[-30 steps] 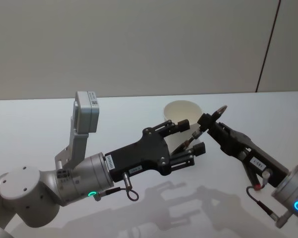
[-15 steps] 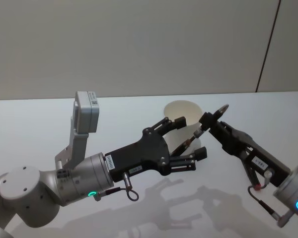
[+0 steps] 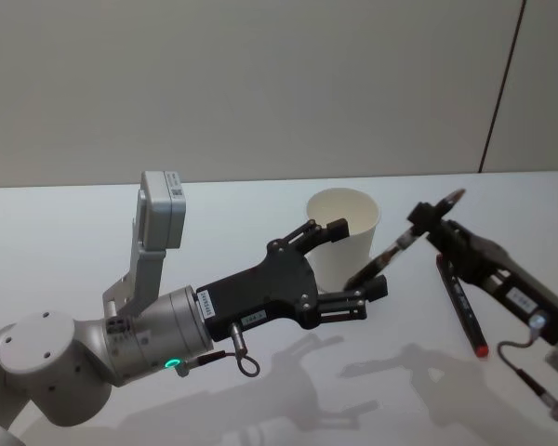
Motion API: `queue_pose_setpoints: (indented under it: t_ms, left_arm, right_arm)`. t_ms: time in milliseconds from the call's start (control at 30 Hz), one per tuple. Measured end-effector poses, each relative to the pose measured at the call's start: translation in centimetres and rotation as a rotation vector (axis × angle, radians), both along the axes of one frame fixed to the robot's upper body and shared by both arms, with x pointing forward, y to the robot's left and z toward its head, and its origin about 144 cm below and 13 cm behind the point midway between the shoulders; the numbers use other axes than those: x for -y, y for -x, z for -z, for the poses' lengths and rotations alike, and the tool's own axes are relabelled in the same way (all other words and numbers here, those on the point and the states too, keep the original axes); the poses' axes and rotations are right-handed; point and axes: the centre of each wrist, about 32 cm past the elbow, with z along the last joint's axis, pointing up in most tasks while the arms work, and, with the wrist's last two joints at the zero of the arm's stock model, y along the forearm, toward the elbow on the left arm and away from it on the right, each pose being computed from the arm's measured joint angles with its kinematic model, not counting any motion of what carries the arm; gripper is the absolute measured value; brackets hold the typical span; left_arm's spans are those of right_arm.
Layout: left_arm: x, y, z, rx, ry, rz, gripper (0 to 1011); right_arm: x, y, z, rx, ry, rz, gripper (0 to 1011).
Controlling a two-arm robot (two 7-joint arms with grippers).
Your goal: Place the pen into the pen holder.
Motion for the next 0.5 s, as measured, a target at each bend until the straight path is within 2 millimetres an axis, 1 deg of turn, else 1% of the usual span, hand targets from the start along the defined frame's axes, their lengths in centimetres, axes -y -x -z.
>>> queue_pose_setpoints:
  t_ms: [233, 500]
  left_arm:
    - [0.0, 0.0, 0.0, 0.000, 0.000, 0.000, 1001]
    - [0.0, 0.0, 0.0, 0.000, 0.000, 0.000, 1001]
  right_arm:
    - [1.8, 0.2, -0.1, 0.006, 0.017, 0.055, 116]
    - [3.0, 0.0, -0.5, 0.033, 0.024, 0.102, 116]
